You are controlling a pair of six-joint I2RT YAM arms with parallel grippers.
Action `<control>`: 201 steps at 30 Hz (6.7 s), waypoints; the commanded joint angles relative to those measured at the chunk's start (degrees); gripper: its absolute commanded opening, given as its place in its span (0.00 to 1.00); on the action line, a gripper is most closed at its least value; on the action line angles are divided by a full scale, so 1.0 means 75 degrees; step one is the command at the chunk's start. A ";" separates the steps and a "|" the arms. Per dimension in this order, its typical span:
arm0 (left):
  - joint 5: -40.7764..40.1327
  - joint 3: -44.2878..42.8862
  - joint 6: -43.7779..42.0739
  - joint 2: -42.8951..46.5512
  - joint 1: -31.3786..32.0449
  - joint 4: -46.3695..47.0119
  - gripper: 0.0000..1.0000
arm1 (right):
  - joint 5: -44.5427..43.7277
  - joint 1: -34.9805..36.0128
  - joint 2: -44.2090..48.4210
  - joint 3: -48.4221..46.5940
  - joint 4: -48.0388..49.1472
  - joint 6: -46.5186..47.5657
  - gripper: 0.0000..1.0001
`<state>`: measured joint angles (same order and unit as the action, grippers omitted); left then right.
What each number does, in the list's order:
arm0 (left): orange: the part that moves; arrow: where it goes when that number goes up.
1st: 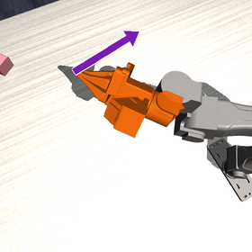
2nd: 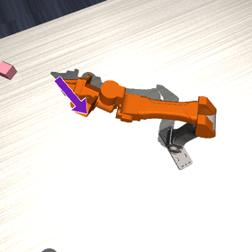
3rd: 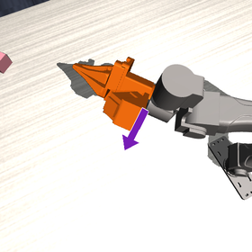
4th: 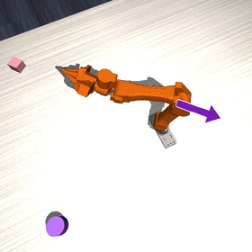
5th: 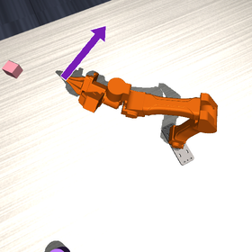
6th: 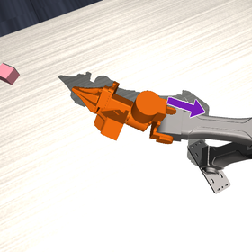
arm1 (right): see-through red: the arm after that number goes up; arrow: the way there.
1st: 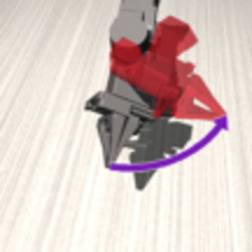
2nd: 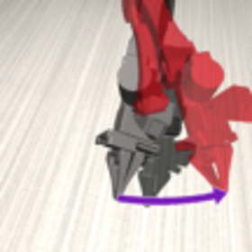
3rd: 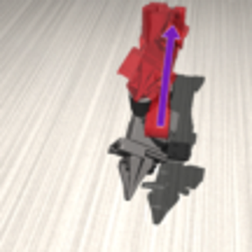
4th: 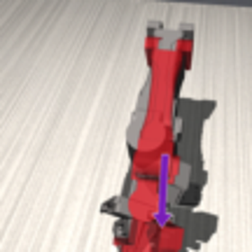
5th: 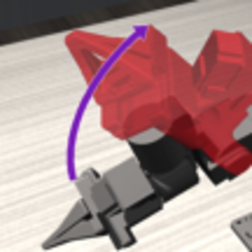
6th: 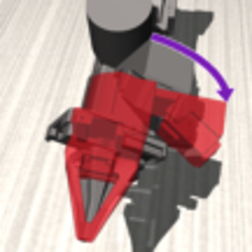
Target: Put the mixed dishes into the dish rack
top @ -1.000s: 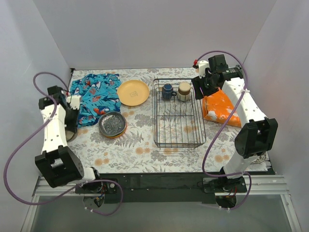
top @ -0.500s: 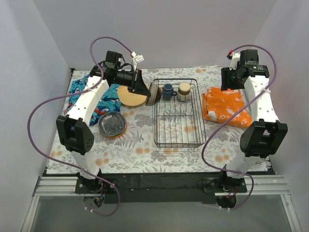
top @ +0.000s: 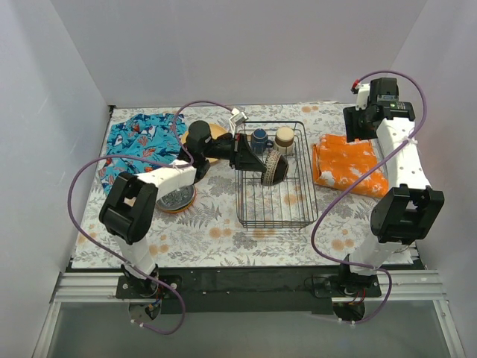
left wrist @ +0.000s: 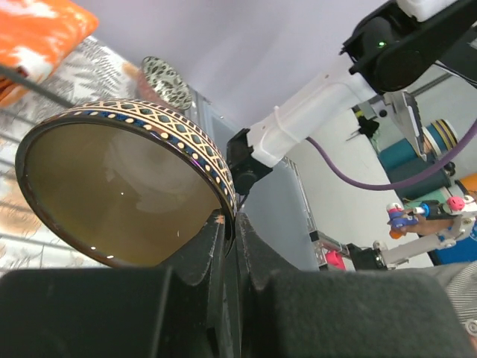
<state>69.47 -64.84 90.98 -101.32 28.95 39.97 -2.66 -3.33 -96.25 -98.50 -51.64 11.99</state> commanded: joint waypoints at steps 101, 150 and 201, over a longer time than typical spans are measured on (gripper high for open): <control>-0.3520 -0.0190 -0.2144 0.0688 0.0031 -0.5586 0.60 | 0.1245 -0.0024 -0.0152 0.0360 0.0498 -0.0087 0.65; -0.5677 -0.4421 -0.6201 -0.0038 -0.0567 -0.7743 0.69 | -0.0607 -0.2368 0.2134 0.6347 -0.1318 0.2726 0.46; -0.7845 -0.4492 -0.7736 -0.0530 -0.1305 -0.7743 0.70 | 1.2131 0.0433 0.1126 0.2606 -0.1764 0.2467 0.01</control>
<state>13.21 -96.40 36.14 -105.41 19.05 -17.93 79.48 -2.35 -87.37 -83.18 -65.52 30.13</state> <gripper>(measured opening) 0.695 0.043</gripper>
